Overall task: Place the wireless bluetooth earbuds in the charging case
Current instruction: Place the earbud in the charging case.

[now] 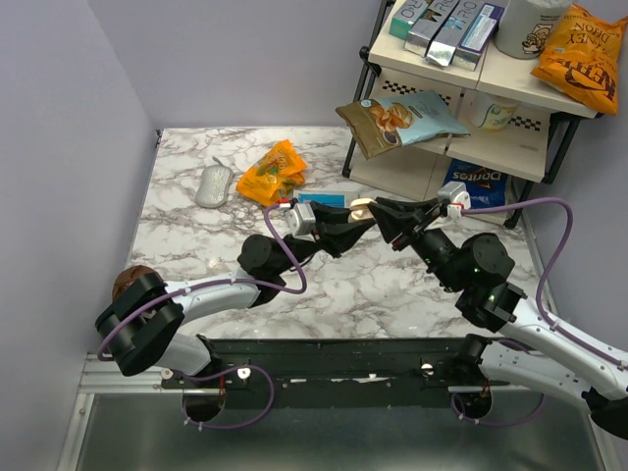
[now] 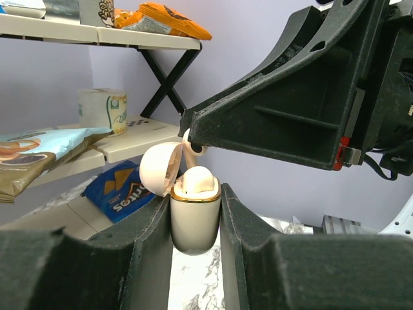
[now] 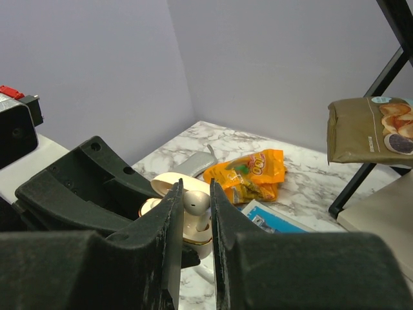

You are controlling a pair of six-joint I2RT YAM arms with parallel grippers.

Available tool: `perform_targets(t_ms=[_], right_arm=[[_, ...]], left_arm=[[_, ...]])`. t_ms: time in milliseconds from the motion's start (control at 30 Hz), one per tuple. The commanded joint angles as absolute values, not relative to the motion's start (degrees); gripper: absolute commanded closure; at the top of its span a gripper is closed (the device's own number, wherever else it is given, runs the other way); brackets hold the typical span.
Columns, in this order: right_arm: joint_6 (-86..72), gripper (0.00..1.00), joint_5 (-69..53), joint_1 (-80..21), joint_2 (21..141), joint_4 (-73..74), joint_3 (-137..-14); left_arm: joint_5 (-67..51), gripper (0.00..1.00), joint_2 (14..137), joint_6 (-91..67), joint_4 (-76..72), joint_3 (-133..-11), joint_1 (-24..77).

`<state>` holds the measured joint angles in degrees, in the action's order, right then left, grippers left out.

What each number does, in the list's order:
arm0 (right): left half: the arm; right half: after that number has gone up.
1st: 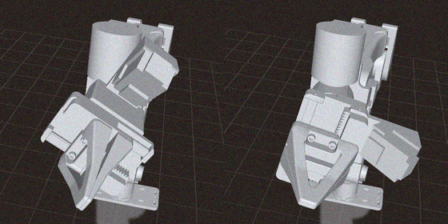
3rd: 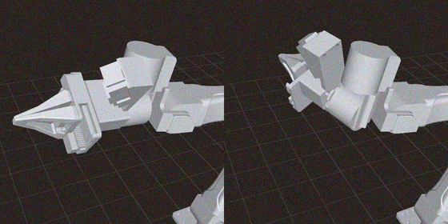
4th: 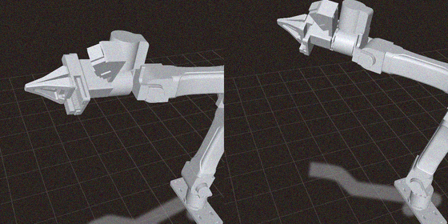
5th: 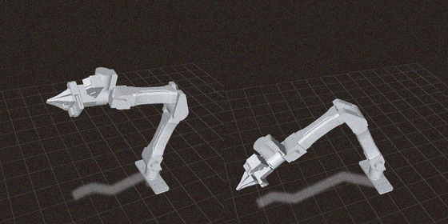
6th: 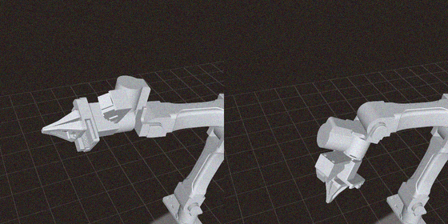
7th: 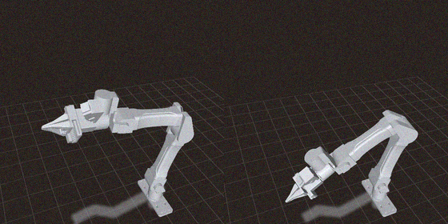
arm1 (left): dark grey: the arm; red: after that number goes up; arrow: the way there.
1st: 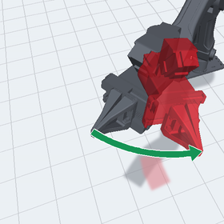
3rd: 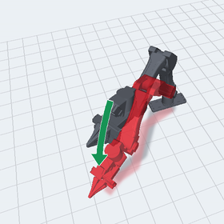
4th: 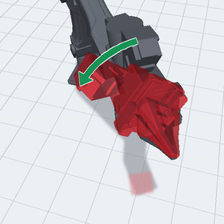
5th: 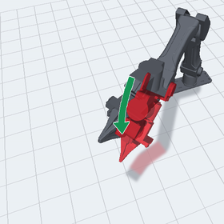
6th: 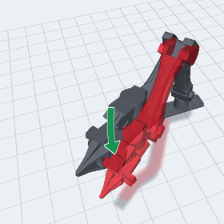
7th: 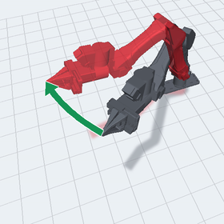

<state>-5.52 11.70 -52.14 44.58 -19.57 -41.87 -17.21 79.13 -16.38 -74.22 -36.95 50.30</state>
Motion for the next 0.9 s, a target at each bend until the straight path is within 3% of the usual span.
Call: perform_targets(t_ms=[0, 200, 500, 800, 867], right_arm=[[-6.2, 0.67, 11.9, -52.6, 44.4, -17.3, -42.7], [-6.5, 0.53, 13.0, -52.6, 44.6, -16.5, -43.6], [-7.6, 0.43, 16.3, -52.6, 43.7, -16.0, -45.4], [-5.5, 0.40, 24.4, -52.6, 40.6, -8.0, -52.4], [-3.9, 0.46, 25.9, -52.6, 44.6, -0.7, -57.8]], left_arm=[[-18.0, 1.00, 79.0, -16.3, -96.8, -38.8, 50.0], [-18.4, 1.00, 79.5, -16.6, -96.9, -39.4, 50.0], [-18.2, 1.00, 79.6, -16.9, -96.9, -39.4, 50.0], [-18.5, 1.00, 78.0, -16.9, -96.8, -36.9, 50.0], [-20.0, 1.00, 77.7, -18.7, -96.8, -36.6, 49.9]])
